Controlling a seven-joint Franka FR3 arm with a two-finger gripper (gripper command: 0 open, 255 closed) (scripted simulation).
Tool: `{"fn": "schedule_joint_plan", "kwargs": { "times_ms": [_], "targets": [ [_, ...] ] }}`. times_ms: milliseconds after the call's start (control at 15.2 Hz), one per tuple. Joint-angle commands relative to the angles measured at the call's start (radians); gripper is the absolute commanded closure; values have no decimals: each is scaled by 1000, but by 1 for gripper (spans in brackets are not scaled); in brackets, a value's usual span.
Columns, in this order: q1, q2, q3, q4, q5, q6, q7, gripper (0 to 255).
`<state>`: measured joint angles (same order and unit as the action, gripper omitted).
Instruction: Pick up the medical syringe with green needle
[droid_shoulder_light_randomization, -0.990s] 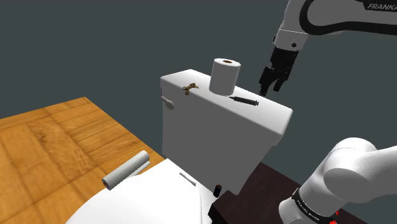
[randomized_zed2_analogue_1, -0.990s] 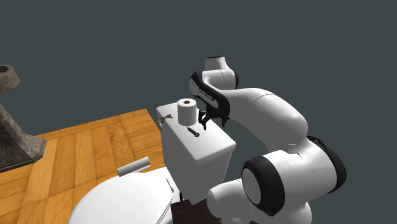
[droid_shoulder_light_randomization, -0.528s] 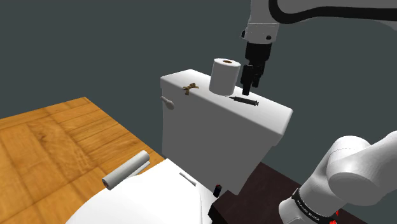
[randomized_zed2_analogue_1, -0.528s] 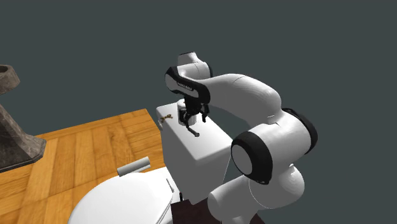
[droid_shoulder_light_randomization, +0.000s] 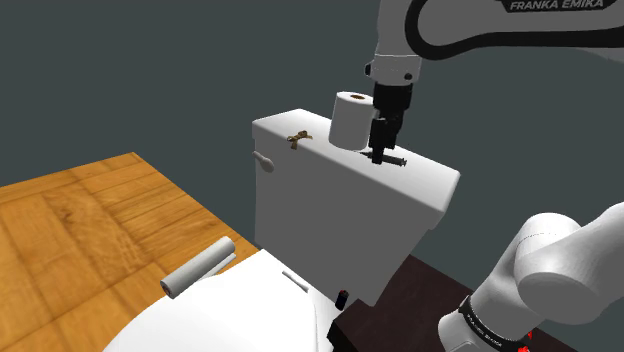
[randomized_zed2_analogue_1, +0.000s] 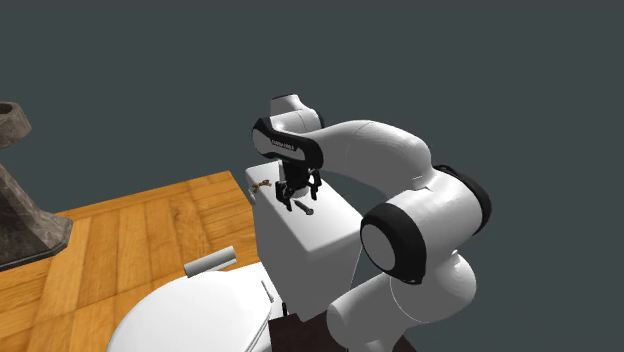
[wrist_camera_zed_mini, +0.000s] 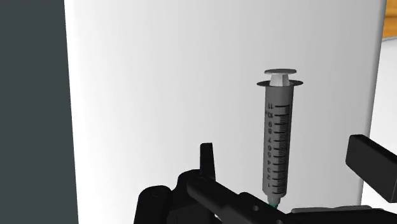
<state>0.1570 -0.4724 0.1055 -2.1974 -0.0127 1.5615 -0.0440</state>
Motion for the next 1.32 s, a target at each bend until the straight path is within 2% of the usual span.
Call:
{"fn": "schedule_joint_plan", "kwargs": {
  "times_ms": [0,66,132,726,1254],
  "targets": [
    [0,-1,0,-25,0,24,1,0],
    [0,-1,0,-25,0,24,1,0],
    [0,3,0,-22,0,25,0,255],
    [0,-1,1,-25,0,24,0,255],
    [-3,10,-1,92,-2,-81,-4,255]
  ]
}}
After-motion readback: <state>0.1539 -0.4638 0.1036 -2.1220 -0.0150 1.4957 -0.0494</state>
